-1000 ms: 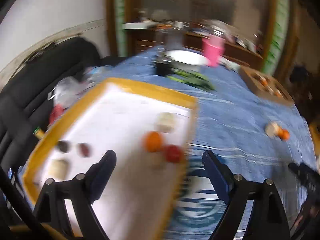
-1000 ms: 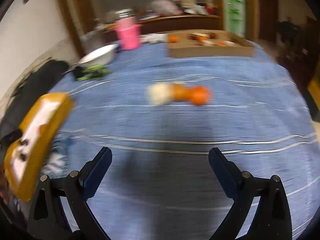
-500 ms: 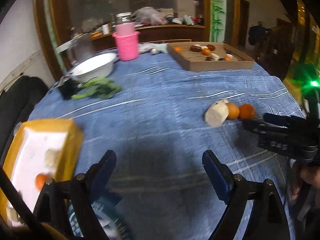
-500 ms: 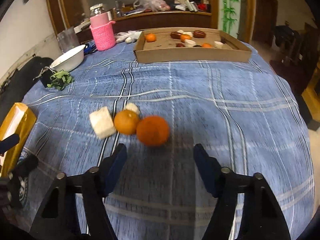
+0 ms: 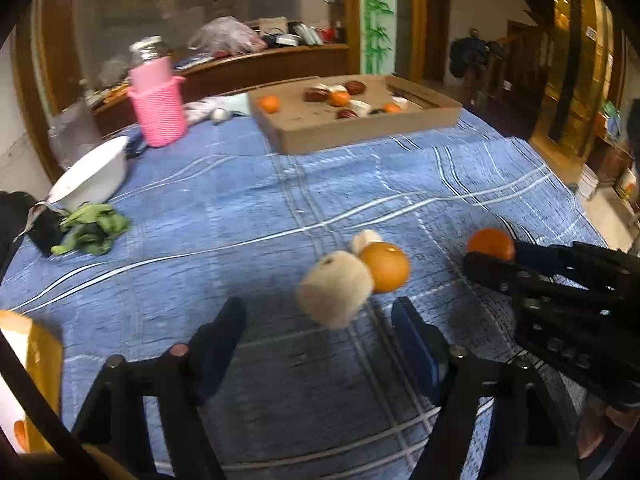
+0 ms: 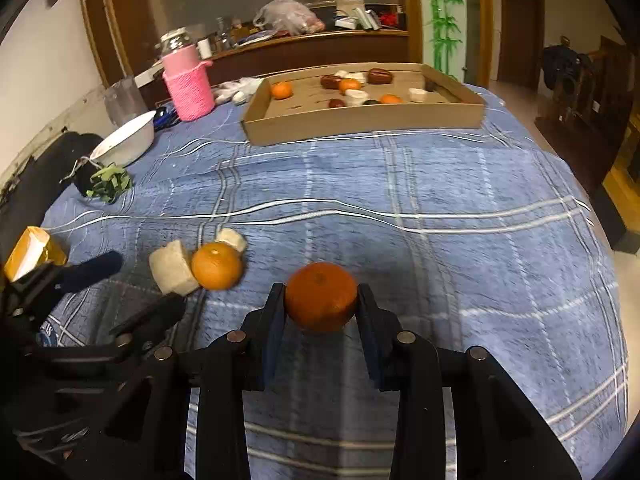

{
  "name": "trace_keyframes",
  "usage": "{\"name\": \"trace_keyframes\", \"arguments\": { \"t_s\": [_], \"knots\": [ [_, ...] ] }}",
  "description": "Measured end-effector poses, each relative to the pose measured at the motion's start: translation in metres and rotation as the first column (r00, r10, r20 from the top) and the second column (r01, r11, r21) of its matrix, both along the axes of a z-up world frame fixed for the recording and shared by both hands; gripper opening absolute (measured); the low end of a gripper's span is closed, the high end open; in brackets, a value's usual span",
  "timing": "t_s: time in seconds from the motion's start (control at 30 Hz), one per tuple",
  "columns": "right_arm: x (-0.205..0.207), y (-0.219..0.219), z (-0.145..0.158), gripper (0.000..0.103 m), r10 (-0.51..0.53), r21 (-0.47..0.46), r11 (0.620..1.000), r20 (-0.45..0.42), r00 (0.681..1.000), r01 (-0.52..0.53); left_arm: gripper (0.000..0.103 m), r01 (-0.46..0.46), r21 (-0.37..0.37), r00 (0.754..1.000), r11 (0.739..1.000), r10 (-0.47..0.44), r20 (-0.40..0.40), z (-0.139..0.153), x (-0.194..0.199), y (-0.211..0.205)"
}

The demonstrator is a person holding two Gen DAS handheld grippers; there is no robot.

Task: Organize fruits
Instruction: 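Grasp an orange with the right tool while the left tool grasps a tan cork block, then carry the orange and cork block over the white tray with both tools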

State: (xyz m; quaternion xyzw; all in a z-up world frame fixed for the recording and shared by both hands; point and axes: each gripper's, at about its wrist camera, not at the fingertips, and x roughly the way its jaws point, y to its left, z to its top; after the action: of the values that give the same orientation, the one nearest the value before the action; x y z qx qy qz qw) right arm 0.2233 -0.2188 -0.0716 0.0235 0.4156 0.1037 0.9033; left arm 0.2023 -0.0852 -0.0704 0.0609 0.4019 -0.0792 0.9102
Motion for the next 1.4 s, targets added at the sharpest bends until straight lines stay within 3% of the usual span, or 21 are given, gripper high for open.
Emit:
{"name": "trace_keyframes", "arguments": {
  "t_s": [0.1,0.13,0.37,1.03,1.4],
  "knots": [
    [-0.006,-0.009,0.0,0.034,-0.017,0.012,1.0,0.002,1.0,0.017,0.042,-0.001,-0.037,0.999,0.999,-0.001,-0.043,-0.006,0.013,0.0],
    [-0.007,-0.011,0.0,0.034,-0.02,0.015,1.0,0.0,1.0,0.02,0.042,0.012,-0.066,0.998,0.998,-0.016,-0.055,-0.007,0.015,0.001],
    [-0.025,-0.009,0.004,0.034,-0.022,0.035,0.999,0.009,1.0,0.022,0.041,-0.012,-0.069,0.999,0.998,0.01,-0.032,-0.002,-0.01,0.007],
    [-0.14,0.045,0.017,0.034,0.006,0.066,0.998,0.031,0.999,-0.008,0.041,-0.116,-0.081,0.992,0.99,0.119,0.029,0.019,-0.151,0.067],
    [-0.167,0.077,0.026,0.034,0.056,0.05,0.997,0.06,0.997,-0.059,0.041,-0.174,-0.083,0.981,0.981,0.18,0.067,0.033,-0.182,0.096]
  ]
}}
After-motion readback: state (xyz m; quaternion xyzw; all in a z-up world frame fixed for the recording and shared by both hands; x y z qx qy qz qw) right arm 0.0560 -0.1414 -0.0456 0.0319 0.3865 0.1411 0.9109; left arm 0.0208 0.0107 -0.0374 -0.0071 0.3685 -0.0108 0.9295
